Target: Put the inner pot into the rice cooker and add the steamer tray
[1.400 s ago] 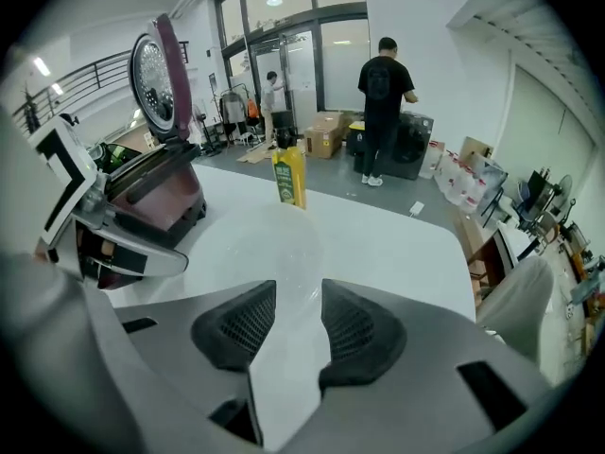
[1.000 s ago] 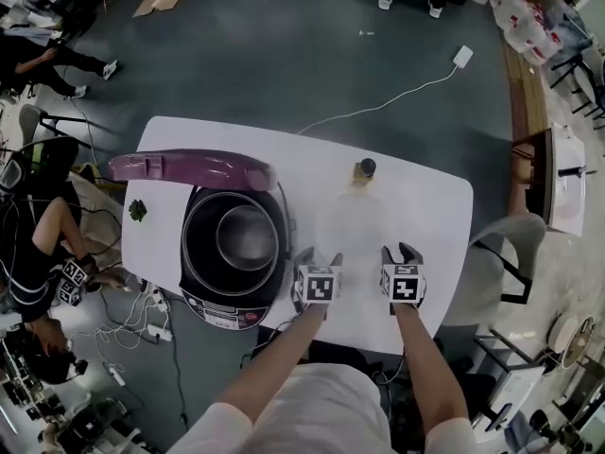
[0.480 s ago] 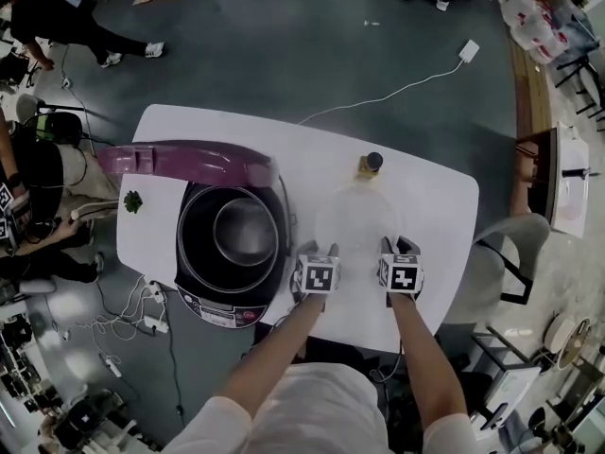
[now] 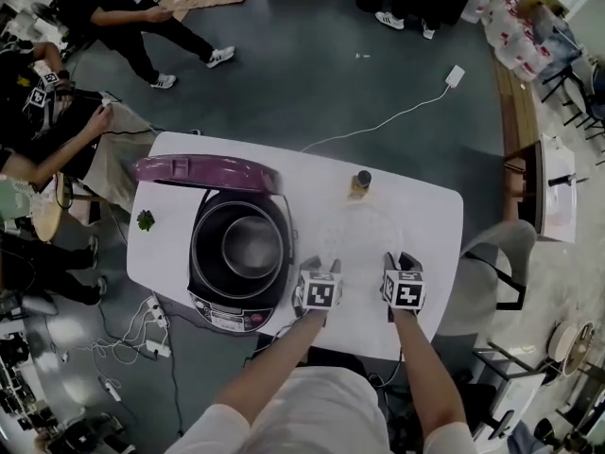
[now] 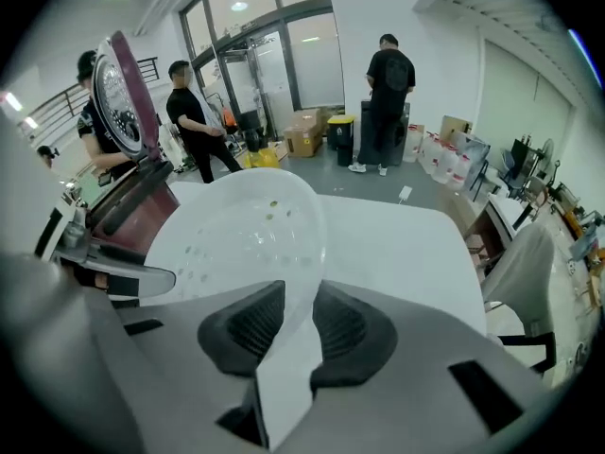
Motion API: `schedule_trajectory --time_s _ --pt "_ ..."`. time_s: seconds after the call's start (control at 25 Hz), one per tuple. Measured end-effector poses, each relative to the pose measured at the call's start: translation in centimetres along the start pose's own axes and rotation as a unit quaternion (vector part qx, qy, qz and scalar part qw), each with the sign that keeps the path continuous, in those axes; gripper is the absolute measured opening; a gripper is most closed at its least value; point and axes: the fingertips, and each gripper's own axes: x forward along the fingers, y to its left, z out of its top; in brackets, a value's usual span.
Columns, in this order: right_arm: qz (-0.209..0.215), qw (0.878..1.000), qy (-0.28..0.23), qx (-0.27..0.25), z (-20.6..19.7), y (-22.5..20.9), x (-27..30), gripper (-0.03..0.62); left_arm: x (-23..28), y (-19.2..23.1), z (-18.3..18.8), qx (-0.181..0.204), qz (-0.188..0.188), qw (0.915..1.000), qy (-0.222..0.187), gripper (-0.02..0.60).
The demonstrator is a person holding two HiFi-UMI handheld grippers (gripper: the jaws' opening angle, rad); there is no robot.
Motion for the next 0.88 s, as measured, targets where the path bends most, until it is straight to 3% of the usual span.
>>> schedule_trajectory --time_s 0.28,0.68,0.88 --pt "-0.015 0.999 -0.040 0.008 2.4 0.1 -4.8 0.104 -4.2 -1.9 2.6 0.024 -0.025 0.9989 -0.032 0.173" --pt "-0.024 0.996 -0.082 0.007 2.8 1.5 -11.2 0.101 -10.1 -4.1 2.5 0.063 -0.053 0.9954 -0.049 0.184" --pt "-0.022 0.995 -0.095 -0.001 2.7 3.4 -13.9 0.101 -13.5 -4.1 1.6 0.059 -0.062 0.9943 -0.063 0.186"
